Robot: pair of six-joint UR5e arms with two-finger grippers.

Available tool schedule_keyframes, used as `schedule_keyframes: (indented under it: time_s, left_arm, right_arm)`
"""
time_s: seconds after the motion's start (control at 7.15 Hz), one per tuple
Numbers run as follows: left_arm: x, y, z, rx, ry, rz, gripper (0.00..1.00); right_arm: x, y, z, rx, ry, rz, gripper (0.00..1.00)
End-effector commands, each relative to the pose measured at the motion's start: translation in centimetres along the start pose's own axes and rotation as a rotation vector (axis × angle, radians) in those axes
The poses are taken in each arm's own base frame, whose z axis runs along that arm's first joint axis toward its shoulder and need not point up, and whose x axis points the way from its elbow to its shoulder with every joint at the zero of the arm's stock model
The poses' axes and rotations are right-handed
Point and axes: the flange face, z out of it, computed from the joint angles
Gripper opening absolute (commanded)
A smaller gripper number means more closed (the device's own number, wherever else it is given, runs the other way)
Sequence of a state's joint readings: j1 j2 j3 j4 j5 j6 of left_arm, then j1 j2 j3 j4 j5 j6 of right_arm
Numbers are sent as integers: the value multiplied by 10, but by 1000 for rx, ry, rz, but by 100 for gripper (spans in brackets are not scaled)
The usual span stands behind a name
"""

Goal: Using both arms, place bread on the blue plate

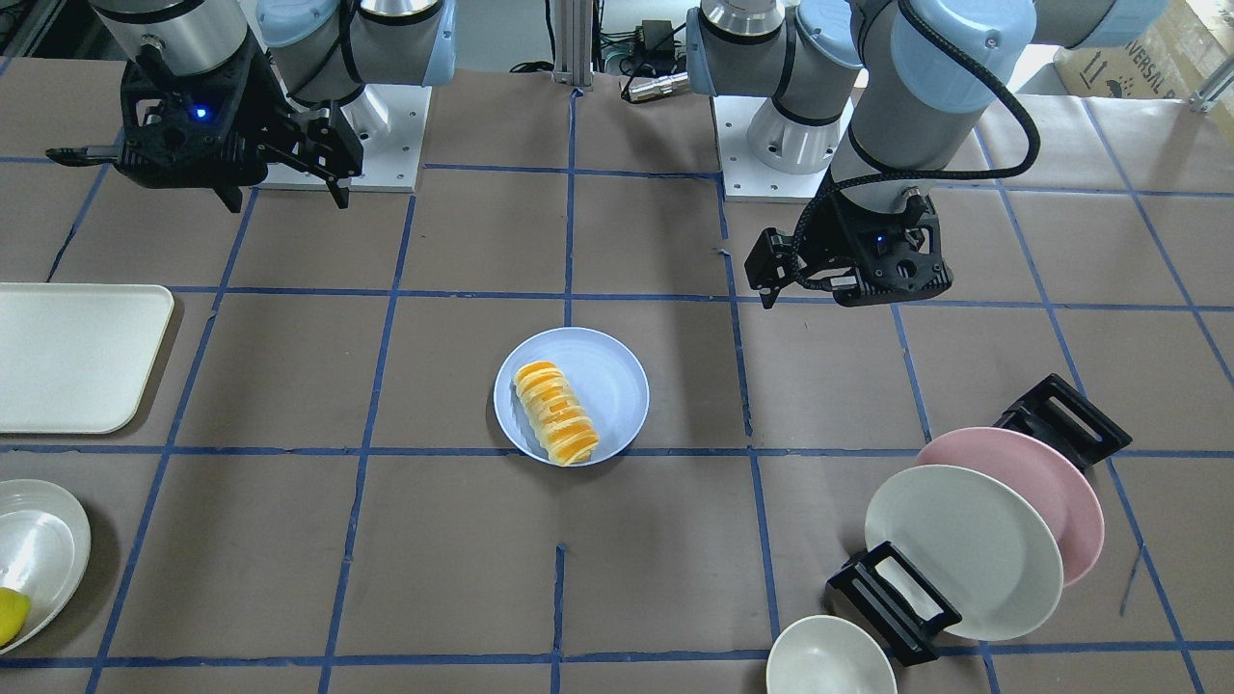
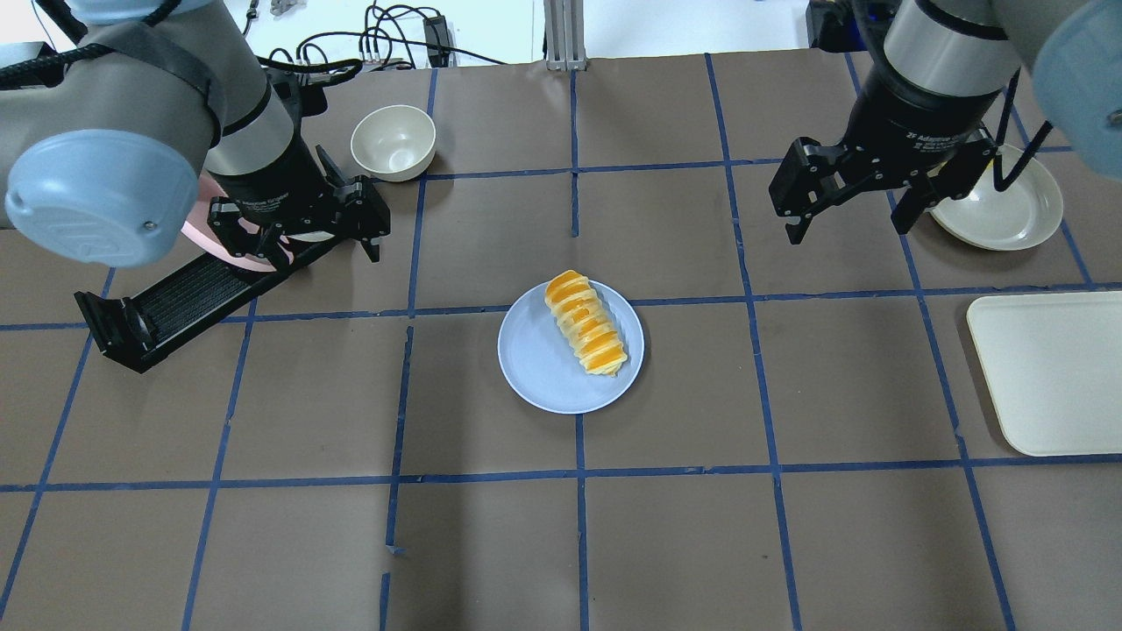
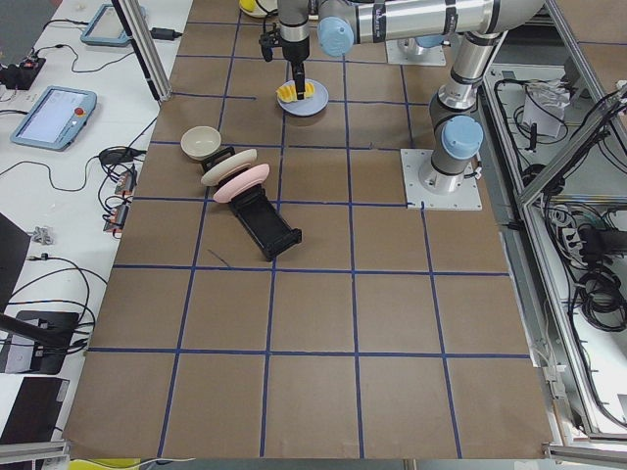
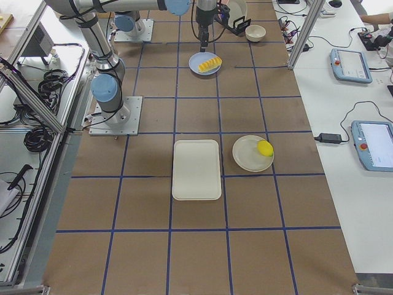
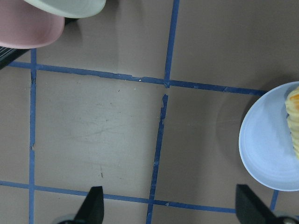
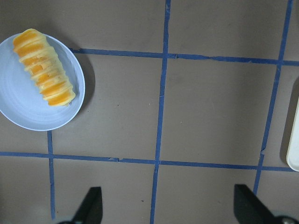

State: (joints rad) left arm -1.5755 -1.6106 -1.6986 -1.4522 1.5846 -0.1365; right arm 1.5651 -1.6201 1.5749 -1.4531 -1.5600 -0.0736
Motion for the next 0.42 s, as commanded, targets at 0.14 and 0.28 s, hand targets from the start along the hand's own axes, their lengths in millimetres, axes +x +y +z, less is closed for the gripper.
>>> schedule_keyframes:
  time_s: [0.14, 0.28]
  left_arm:
    - [1, -3, -2, 6, 2, 1, 100]
    - [1, -1, -2, 15, 2, 6, 100]
  right_arm:
    - [1, 0, 1, -3, 0, 2, 100]
    - [1, -1, 2, -3, 0, 2, 100]
